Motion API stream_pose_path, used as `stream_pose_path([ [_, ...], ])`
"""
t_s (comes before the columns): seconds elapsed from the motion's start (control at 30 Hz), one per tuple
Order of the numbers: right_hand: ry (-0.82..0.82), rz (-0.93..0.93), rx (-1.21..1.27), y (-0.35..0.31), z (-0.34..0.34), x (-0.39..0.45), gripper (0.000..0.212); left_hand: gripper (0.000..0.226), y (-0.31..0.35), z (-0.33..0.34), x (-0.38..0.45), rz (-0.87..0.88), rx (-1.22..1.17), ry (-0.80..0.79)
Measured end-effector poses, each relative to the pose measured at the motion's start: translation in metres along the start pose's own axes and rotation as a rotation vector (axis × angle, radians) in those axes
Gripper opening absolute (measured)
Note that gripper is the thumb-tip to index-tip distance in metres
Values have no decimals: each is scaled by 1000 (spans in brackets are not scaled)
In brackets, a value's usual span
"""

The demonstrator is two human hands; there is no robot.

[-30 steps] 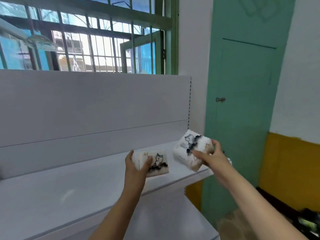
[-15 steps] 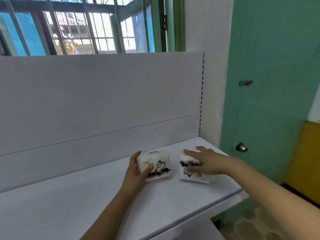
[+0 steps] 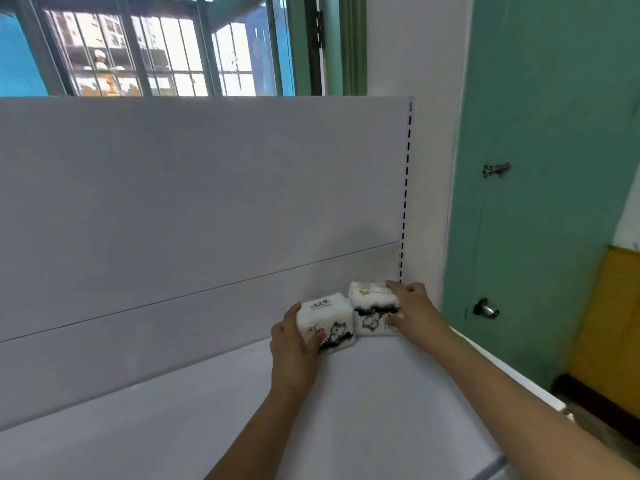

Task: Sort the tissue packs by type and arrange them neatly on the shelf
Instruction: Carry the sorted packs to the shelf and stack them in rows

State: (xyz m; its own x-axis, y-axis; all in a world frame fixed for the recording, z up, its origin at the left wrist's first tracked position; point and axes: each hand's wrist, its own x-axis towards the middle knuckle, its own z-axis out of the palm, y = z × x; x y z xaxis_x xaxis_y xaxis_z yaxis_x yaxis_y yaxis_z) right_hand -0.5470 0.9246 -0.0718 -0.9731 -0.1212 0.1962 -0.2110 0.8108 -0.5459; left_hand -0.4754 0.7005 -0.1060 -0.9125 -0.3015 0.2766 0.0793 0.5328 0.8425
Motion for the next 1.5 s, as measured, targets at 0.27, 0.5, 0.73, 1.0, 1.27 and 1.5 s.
stream_pose_path([
  [0.27,247,185,319,8,32,31,52,75,11,37,29,-40,-6,70],
  [0.5,439,215,36,-26,14,24,62,92,18,-8,35,88,181,-14],
  [0.73,543,-521,406,-260,82,-50,35,39,1,-207,-7,232,362,368],
  [1.0,-212,-624,623,-513,258,-175,39,24,-121,-527,-119,-95,692,735],
  [1.27,-531,-520,589,-652,376,-232,82,82,-254,-697,-172,-599,244,769],
  [1.5,-444,-378,607,-660,408,-217,74,101,-315,-717,-158,-588,-104,530],
])
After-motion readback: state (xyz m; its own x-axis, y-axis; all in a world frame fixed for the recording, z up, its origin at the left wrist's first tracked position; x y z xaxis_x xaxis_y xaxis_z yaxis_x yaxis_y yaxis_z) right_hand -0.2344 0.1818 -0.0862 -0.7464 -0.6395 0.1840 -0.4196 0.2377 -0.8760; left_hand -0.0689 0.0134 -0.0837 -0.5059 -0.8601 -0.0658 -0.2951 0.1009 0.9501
